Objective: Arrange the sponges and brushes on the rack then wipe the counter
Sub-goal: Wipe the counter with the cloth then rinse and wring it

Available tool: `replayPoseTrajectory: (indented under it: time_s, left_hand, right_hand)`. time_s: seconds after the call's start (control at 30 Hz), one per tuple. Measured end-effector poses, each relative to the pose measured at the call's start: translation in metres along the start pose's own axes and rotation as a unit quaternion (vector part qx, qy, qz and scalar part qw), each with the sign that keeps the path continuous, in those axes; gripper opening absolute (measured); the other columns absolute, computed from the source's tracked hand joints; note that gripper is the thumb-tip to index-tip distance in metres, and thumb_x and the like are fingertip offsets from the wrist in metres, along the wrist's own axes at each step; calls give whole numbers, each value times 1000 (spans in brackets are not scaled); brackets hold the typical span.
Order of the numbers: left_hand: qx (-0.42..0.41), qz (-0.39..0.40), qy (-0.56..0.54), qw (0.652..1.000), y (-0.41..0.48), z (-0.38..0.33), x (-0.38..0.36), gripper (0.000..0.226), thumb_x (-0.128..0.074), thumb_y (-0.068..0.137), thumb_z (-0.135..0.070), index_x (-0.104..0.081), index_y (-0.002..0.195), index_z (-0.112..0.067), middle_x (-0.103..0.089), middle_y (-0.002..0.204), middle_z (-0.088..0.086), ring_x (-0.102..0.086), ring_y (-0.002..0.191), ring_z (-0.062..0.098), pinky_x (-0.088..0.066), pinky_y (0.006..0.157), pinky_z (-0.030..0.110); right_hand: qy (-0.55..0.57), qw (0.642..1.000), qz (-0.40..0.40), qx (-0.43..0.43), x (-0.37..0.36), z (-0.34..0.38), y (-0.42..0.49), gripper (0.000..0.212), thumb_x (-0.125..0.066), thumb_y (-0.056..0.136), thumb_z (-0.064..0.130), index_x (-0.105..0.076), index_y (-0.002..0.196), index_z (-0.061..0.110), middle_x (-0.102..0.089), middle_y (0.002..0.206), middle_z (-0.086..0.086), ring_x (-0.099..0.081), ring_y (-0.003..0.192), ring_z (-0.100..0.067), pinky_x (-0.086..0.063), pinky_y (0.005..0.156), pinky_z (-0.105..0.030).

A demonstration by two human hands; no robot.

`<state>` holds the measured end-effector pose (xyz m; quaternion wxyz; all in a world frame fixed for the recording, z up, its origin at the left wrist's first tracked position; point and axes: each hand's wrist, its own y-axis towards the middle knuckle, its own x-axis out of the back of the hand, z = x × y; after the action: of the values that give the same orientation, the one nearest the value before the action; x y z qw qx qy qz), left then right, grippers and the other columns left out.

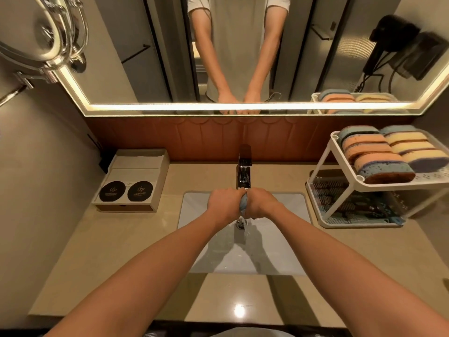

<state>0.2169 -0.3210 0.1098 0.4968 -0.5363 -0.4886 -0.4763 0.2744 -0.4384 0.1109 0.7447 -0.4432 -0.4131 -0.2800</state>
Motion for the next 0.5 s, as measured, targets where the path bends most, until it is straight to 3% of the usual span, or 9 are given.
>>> replayPoseTrajectory:
  time_s: [0.1,0.23,0.33,0.4,0.5]
  left_hand:
    - [78,72,-139,985,3,1,4,25,-67,78,-27,-59,102,-28,-66,86,-2,-65,79,24,-51,65,30]
    - [155,205,-396,881,9,9,16,20,-70,78,-10,-60,94,-15,-59,67,4,-50,46,15,-37,38,18]
    - [133,290,-443,838,10,7,31,18,-70,77,-10,-61,93,-10,-56,62,6,-48,44,16,-36,42,21]
    - [113,332,-444,825,10,4,39,15,-68,78,-10,-61,91,-8,-57,61,5,-48,45,16,-37,44,23]
    - [99,350,-407,838,12,0,44,8,-64,80,-10,-57,82,-9,-57,60,6,-47,45,16,-38,46,24]
  right_hand:
    - [9,992,-120,37,-10,-12,-5,59,-79,74,33,-48,120,16,-47,117,-7,-50,106,-26,-53,83,-42]
    - [-43,946,-285,151,-29,-32,-23,76,-76,78,32,-40,143,12,-43,137,-8,-43,124,-29,-43,101,-43]
    - [-81,922,-327,193,-37,-42,-30,87,-79,78,32,-36,148,4,-41,145,-13,-38,136,-33,-36,113,-46]
    - [-69,915,-345,199,-36,-45,-26,86,-87,68,28,-45,139,3,-49,134,-13,-45,125,-31,-45,106,-42]
    - [-78,911,-347,207,-28,-42,-18,64,-89,63,20,-58,117,6,-59,109,-10,-54,99,-28,-52,82,-37]
